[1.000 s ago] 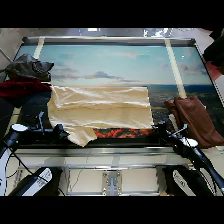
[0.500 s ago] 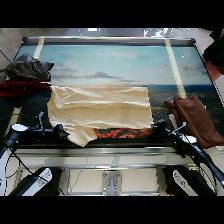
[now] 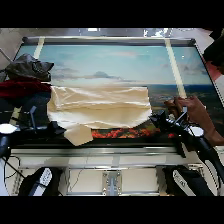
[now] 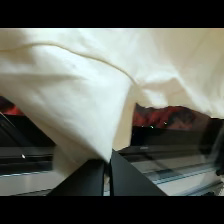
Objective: Fold the shirts.
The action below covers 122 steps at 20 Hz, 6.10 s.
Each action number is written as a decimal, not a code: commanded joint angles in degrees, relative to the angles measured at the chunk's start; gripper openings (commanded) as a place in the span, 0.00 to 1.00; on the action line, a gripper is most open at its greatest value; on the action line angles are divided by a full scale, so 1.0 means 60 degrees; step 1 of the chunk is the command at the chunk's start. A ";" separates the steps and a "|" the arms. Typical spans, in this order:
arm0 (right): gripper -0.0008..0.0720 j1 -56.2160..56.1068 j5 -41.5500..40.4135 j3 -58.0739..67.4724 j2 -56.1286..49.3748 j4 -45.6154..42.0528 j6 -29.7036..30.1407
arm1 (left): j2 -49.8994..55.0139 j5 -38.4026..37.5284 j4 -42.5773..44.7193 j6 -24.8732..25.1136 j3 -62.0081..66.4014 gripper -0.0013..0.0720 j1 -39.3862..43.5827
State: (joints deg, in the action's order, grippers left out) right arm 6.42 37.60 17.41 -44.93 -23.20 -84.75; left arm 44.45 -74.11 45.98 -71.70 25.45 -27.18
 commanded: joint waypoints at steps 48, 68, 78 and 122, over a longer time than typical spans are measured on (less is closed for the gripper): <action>0.44 0.0441 0.2288 0.9424 -0.5027 -0.8233 -0.1796 | 0.5887 0.3410 0.5089 -0.1402 0.9133 0.97 0.5115; 0.55 0.1300 0.4692 0.7071 -0.8630 -0.2109 0.3763 | 0.5912 0.3238 0.5082 -0.1402 0.9125 0.97 0.5515; 0.12 0.0124 0.4069 0.7180 -0.8899 -0.1107 0.4357 | 0.6586 0.3191 0.5082 -0.1406 0.9122 0.96 0.6040; 0.76 -0.4320 0.5639 1.5256 -0.9366 -0.7355 -0.0619 | 0.3748 0.1796 0.4557 -0.1115 0.9096 0.04 0.3187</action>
State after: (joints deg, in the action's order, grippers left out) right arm -27.09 55.99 109.06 -100.92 -52.18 -81.38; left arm 67.07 -62.61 73.52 -78.41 80.05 -7.90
